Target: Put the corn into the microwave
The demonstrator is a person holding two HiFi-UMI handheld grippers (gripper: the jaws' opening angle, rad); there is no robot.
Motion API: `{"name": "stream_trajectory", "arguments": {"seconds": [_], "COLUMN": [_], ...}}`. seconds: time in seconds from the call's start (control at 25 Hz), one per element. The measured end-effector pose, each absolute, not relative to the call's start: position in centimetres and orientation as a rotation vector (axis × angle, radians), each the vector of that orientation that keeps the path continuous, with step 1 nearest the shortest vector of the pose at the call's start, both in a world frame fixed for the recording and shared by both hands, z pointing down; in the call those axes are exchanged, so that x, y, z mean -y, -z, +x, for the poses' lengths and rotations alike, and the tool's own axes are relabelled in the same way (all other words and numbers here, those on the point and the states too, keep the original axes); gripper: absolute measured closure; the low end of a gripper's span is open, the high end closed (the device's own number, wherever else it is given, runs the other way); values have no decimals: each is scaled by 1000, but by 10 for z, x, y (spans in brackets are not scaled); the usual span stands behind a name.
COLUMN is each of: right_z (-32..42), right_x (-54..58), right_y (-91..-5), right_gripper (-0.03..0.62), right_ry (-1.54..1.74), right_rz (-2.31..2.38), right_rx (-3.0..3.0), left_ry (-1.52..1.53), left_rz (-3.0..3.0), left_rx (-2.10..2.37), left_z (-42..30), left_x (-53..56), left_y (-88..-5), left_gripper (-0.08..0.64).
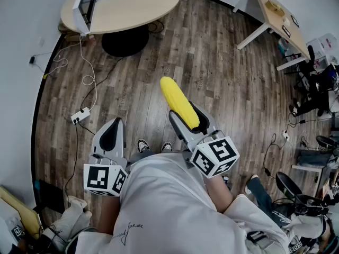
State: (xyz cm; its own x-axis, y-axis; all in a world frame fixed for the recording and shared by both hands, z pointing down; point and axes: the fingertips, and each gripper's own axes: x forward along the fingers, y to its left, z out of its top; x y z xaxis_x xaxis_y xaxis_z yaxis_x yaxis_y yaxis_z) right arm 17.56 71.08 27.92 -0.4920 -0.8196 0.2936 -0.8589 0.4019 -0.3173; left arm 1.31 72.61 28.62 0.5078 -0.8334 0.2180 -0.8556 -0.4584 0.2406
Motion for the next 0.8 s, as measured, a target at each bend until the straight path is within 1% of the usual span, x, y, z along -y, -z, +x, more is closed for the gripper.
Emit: {"name": "stream_trajectory", "arguments": {"seconds": [0.44,0.8], "right_z": [173,165], "right_x": [-711,-691], "right_y": [-273,-272], "right_gripper": [333,333], "right_ry": [-734,-727], "right_rz": [1621,1618], "right_rx": [2605,2616], "left_ry": [-32,-60], "left_rz": [2431,2460], "left_rx": [1465,1372], "left_z": [-17,-14], "left_x": [-728,-721], "left_y": [-280,-284], "left_gripper": [571,571]}}
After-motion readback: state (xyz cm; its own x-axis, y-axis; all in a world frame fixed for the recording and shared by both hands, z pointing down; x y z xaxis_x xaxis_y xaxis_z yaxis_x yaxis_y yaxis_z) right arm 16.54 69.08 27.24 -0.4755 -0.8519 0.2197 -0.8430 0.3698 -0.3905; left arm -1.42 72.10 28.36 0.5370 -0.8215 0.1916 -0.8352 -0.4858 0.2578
